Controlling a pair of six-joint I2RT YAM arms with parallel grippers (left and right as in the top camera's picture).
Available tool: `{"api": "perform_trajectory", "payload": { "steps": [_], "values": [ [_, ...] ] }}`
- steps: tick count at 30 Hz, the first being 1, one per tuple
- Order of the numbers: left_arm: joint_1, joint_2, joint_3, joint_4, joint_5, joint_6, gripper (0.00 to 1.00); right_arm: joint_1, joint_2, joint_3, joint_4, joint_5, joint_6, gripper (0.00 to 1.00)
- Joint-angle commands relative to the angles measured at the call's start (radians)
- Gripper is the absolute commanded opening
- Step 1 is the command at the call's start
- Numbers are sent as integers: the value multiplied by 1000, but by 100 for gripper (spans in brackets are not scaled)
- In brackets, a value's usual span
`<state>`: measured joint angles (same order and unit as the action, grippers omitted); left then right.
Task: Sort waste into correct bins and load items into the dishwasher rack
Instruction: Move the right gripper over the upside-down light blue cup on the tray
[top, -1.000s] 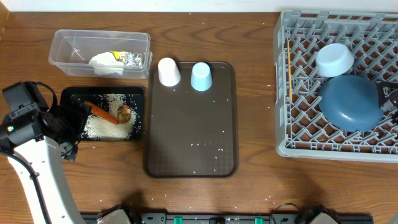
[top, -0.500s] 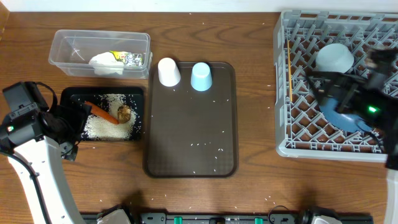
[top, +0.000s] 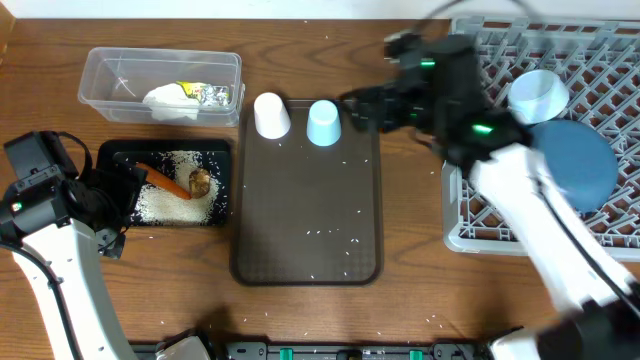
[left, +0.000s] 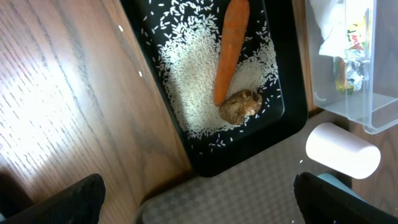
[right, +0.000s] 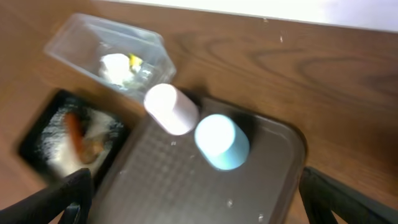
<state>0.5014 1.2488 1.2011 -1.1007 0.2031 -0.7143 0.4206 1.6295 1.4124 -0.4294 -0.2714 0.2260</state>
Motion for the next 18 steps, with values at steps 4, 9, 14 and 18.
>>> {"api": "perform_trajectory", "payload": {
  "steps": [4, 9, 14, 18],
  "values": [
    [4, -7, 0, -6, -6, -9, 98, 61, 230, 61, 126, 110, -80, 99],
    [4, -7, 0, -6, -6, -9, 98, 106, 373, 141, 133, 124, -183, 99],
    [4, -7, 0, -6, -6, -9, 98, 138, 445, 151, 163, 209, -183, 99],
    [4, -7, 0, -6, -6, -9, 98, 149, 475, 151, 172, 304, -179, 99]
  ]
}}
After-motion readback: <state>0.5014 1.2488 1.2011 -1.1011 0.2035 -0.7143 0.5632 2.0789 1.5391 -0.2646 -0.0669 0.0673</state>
